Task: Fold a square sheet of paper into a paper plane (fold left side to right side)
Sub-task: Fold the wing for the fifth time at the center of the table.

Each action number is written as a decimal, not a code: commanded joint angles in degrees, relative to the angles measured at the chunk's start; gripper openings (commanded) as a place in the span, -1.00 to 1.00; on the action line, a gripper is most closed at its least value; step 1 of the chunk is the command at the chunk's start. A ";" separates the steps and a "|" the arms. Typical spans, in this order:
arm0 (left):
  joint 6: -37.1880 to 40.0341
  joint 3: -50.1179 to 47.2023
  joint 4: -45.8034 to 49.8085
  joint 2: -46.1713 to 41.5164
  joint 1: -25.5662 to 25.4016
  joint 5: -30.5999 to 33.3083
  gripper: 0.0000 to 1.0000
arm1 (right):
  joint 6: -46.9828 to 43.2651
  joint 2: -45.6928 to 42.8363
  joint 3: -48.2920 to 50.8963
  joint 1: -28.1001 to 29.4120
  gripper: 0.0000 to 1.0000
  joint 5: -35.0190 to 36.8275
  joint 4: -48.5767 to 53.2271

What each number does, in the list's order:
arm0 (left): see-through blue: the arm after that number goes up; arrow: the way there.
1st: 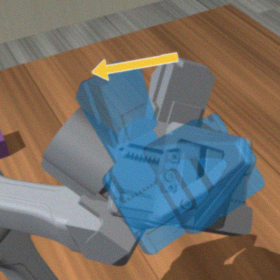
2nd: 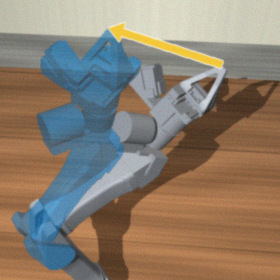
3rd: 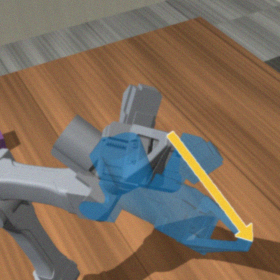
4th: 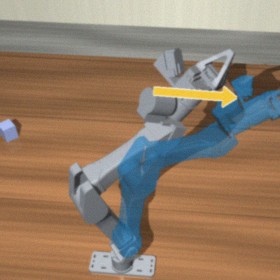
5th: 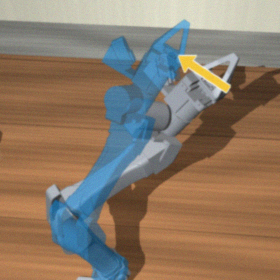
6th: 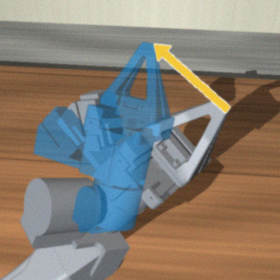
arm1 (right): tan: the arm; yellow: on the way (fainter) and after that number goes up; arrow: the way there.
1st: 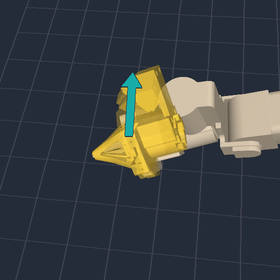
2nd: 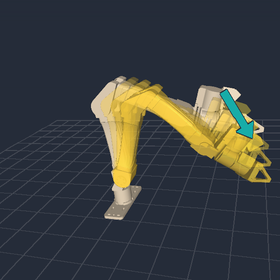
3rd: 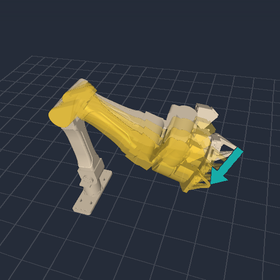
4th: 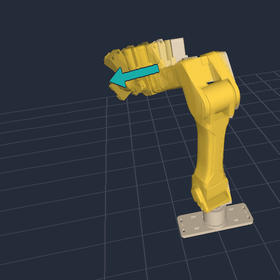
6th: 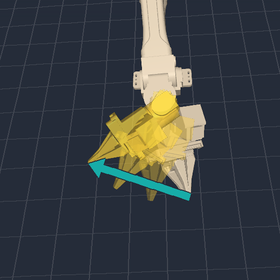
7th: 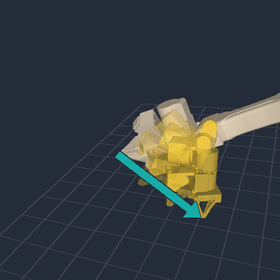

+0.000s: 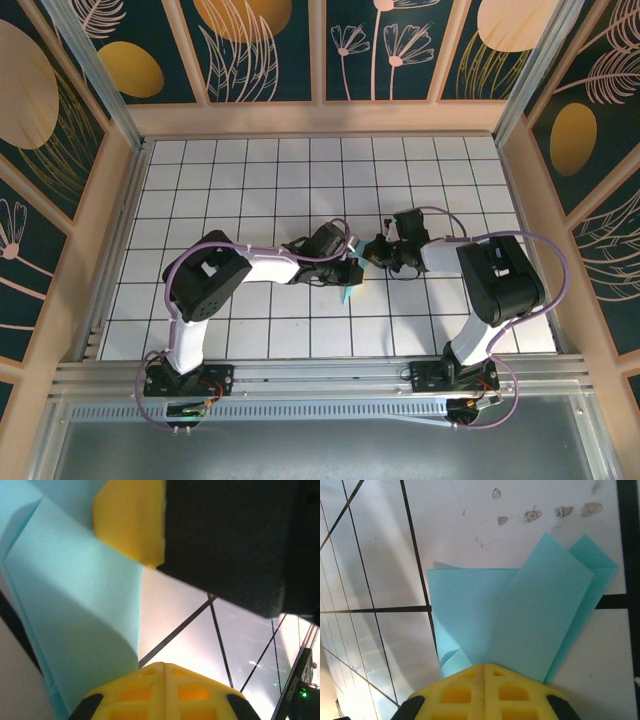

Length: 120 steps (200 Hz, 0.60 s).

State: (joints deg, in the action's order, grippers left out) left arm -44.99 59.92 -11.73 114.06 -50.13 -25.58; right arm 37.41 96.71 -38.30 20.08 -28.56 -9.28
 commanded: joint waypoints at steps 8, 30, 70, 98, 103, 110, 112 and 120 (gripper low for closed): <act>1.18 -2.73 0.69 -0.24 0.31 -1.18 -1.00 | -1.63 1.02 1.39 0.08 -1.00 2.36 4.64; 1.35 -5.25 0.22 -0.90 0.17 -1.27 -1.00 | -2.16 1.29 1.04 0.01 -1.00 2.54 5.49; 3.63 -9.33 0.66 -3.45 -1.07 -1.00 -1.00 | -2.95 1.05 0.51 -0.47 -1.00 3.13 6.90; 5.61 -12.23 0.48 -5.50 -2.16 -0.91 -1.00 | -3.13 0.92 0.67 -0.93 -1.00 3.24 7.16; 5.99 -12.78 0.33 -5.92 -2.42 -0.67 -1.00 | -3.13 0.84 0.69 -0.96 -1.00 3.23 7.09; 6.54 -13.61 0.14 -6.54 -2.65 -0.44 -1.00 | -3.22 0.76 0.69 -1.04 -1.00 3.24 7.25; 6.68 -13.85 0.06 -6.61 -2.73 -0.43 -1.00 | -3.22 0.72 0.69 -1.01 -1.00 3.24 7.28; 7.24 -14.73 0.09 -7.22 -2.95 -0.19 -1.00 | -3.33 0.72 0.71 -1.11 -1.00 3.24 7.36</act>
State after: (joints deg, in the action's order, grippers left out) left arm -40.86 49.21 -16.97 108.38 -51.48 -24.95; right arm 35.90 96.71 -38.33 19.99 -29.69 -8.12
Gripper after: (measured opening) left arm 0.043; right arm 0.049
